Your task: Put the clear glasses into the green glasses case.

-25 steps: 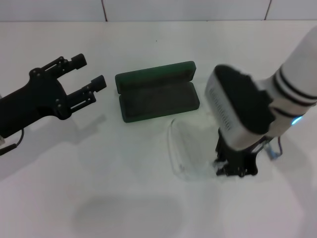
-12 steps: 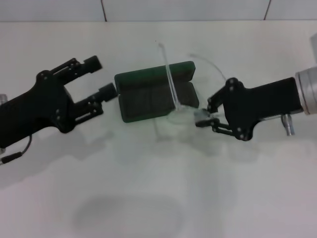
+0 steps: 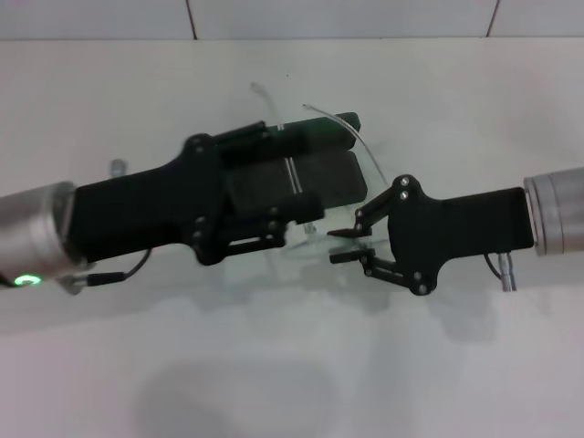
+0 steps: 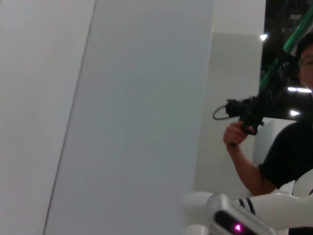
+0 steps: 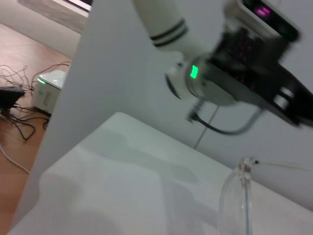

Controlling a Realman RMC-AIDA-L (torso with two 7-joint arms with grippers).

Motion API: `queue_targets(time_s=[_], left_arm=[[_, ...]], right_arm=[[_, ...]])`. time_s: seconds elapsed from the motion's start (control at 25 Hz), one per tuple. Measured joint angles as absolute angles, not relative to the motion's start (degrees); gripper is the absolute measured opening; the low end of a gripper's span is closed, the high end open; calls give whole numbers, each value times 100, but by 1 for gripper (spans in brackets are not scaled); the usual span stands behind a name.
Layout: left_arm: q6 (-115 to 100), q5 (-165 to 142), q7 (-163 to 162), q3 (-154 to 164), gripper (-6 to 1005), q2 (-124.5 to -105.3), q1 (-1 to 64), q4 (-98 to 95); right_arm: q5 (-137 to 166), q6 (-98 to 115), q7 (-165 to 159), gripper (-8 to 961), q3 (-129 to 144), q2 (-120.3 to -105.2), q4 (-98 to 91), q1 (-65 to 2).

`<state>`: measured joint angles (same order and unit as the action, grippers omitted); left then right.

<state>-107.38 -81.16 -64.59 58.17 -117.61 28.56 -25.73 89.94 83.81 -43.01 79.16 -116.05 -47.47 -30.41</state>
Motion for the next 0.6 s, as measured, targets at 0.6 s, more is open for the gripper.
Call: queue_targets(time_s=[0.6], left_arm=[[-9888, -8554, -7926, 5855, 704, -11705, 3159, -2486]], right_arm=[[8604, 8742, -3345, 125, 7954, -11611, -4545, -2907]])
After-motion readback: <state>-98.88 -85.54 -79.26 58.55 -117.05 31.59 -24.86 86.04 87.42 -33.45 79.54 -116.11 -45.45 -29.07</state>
